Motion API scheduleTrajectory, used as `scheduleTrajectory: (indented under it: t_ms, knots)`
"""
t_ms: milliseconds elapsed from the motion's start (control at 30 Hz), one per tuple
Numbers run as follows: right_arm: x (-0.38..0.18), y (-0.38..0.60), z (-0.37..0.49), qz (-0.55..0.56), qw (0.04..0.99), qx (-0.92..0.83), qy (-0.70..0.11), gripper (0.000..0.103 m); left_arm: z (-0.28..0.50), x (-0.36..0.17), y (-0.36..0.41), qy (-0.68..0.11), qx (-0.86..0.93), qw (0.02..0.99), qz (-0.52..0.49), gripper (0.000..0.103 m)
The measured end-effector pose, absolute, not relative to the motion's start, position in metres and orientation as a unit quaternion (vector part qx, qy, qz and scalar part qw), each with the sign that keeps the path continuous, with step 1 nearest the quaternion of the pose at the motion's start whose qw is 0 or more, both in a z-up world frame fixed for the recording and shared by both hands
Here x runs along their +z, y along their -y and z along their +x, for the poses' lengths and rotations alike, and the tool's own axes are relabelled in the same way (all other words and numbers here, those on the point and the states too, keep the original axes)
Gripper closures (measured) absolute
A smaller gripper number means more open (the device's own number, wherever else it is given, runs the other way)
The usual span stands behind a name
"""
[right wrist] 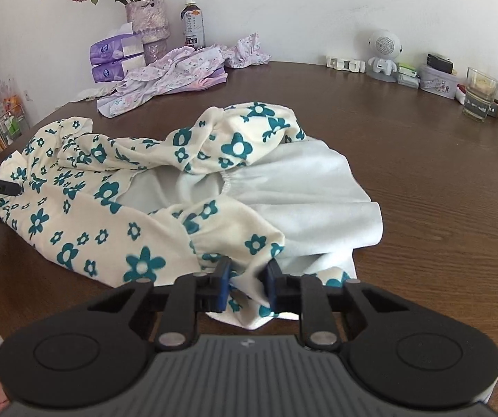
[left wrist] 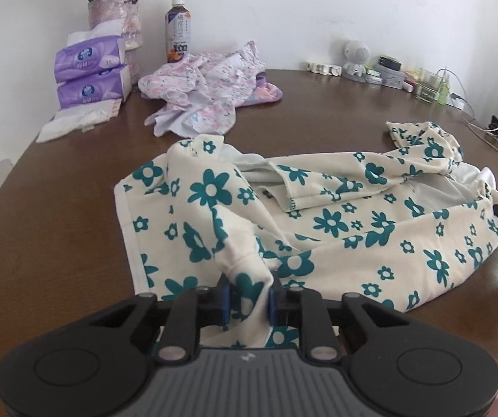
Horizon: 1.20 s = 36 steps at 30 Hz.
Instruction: Fold clothes
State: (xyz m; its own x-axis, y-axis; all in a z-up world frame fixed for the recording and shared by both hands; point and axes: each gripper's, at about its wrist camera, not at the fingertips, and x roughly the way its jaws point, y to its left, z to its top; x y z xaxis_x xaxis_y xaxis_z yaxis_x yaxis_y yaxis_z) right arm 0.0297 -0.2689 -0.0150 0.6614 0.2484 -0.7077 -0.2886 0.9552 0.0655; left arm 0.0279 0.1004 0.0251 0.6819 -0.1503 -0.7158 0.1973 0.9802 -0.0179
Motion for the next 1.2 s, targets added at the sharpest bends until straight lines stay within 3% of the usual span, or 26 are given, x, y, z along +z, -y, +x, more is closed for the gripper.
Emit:
scheduleTrajectory:
  t_ms: [433, 533, 633, 733, 867, 933, 1200]
  knots:
    - [-0.024, 0.248, 0.100, -0.048, 0.915, 0.140, -0.376, 0.090, 0.105, 0.026, -0.107, -0.380, -0.075, 0.921, 0.040, 0.086]
    - [-0.023, 0.246, 0.107, -0.052, 0.914, 0.149, -0.374, 0.090, 0.105, 0.030, -0.110, -0.384, -0.078, 0.919, 0.040, 0.080]
    - [-0.014, 0.247, 0.110, -0.058, 0.913, 0.157, -0.373, 0.085, 0.100, 0.040, -0.114, -0.379, -0.089, 0.920, 0.034, 0.065]
    - [-0.005, 0.247, 0.112, -0.065, 0.911, 0.165, -0.371, 0.073, 0.097, 0.050, -0.114, -0.371, -0.095, 0.923, 0.042, 0.062]
    - [0.008, 0.247, 0.115, -0.073, 0.910, 0.176, -0.369, 0.068, 0.101, 0.058, -0.109, -0.368, -0.099, 0.923, 0.063, 0.052]
    - [0.014, 0.248, 0.117, -0.077, 0.909, 0.181, -0.368, 0.062, 0.108, 0.058, -0.110, -0.376, -0.097, 0.920, 0.060, 0.051]
    - [0.017, 0.241, 0.149, -0.080, 0.885, 0.208, -0.410, 0.057, 0.133, 0.054, -0.113, -0.426, -0.098, 0.898, 0.050, 0.053]
